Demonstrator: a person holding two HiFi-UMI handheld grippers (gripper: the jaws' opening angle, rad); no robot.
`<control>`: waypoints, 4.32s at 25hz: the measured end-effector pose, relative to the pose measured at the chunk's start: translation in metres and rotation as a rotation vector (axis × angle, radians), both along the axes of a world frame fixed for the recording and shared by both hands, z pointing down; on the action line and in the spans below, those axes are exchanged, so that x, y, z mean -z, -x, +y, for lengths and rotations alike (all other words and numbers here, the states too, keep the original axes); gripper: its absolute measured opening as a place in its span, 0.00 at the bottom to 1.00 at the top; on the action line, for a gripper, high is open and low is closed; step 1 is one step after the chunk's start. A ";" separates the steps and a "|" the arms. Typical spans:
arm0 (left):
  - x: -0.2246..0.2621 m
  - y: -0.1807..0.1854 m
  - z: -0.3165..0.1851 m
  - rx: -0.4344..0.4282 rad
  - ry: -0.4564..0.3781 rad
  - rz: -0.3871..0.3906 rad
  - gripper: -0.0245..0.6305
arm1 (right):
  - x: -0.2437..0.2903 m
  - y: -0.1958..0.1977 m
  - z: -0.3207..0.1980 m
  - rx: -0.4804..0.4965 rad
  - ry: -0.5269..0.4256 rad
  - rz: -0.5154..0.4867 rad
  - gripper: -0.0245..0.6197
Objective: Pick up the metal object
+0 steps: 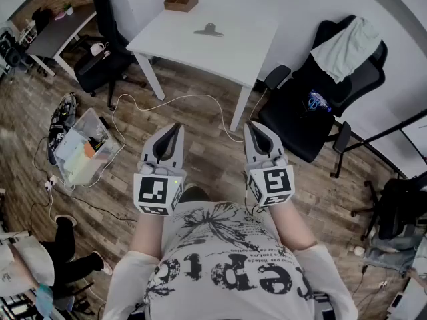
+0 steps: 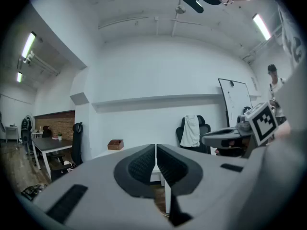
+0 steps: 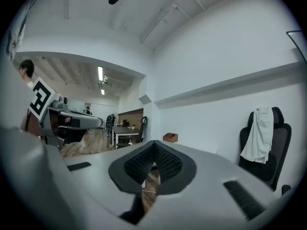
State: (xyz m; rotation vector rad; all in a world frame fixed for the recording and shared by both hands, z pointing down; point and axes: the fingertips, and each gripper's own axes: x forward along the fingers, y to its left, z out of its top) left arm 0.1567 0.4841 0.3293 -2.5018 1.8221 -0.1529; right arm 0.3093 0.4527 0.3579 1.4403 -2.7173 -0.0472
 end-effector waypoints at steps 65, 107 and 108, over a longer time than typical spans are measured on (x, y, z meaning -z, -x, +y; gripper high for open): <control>-0.063 0.279 -0.516 -0.132 0.174 0.016 0.06 | -0.082 0.244 -0.508 -0.242 0.300 -0.027 0.03; -0.161 0.248 -0.828 -0.513 0.373 -0.063 0.06 | -0.285 0.187 -0.734 -0.638 0.924 0.069 0.49; -0.163 0.250 -0.830 -0.512 0.379 -0.064 0.06 | -0.290 0.186 -0.735 -0.642 0.937 0.074 0.49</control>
